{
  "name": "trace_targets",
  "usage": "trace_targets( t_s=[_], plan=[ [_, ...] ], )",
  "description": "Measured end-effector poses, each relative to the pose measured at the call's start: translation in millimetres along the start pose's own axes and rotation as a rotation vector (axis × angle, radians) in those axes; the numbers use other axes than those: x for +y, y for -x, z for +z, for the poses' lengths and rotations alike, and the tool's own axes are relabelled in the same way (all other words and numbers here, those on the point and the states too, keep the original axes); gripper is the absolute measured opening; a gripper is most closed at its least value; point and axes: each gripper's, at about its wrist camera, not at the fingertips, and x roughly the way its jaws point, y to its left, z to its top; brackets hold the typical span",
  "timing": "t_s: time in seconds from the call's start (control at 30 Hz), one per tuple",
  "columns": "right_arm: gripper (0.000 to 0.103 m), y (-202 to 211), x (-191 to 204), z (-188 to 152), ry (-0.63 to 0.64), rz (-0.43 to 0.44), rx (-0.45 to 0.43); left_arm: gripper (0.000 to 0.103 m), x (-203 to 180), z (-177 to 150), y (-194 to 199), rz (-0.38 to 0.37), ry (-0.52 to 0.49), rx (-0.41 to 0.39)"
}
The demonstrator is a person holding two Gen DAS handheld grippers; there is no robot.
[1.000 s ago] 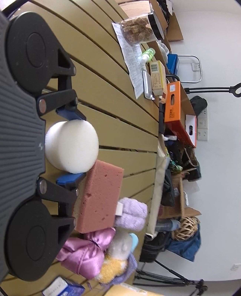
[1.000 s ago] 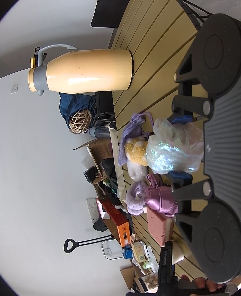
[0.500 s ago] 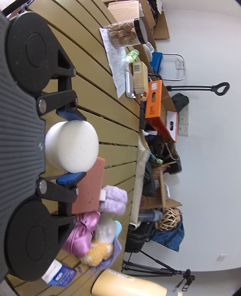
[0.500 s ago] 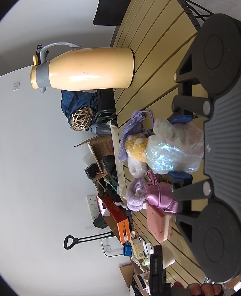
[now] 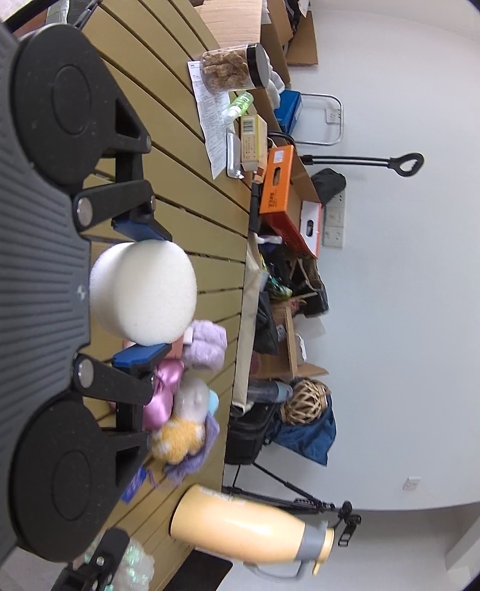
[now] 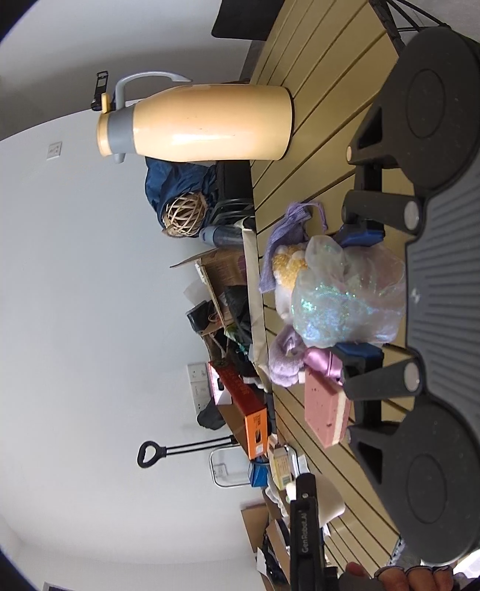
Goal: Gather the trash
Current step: 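Carry the white sponge and plastic bag down over the black trash bin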
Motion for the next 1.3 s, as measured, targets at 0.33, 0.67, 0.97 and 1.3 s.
trace_targets(
  t_s=[0.33, 0.67, 0.97, 1.3],
  plan=[
    [0.048, 44, 4, -8, 0.027, 0.022, 0.033, 0.057, -15, -22, 62, -0.043, -0.024, -0.013],
    [0.048, 81, 8, -31, 0.037, 0.051, 0.114, 0.057, -21, -53, 116, -0.079, -0.062, 0.03],
    [0.048, 98, 6, -60, 0.047, 0.054, 0.214, 0.057, -25, -90, 131, -0.088, -0.101, 0.128],
    [0.048, 95, 5, -95, 0.059, 0.052, 0.353, 0.057, -19, -129, 116, -0.07, -0.116, 0.289]
  ],
)
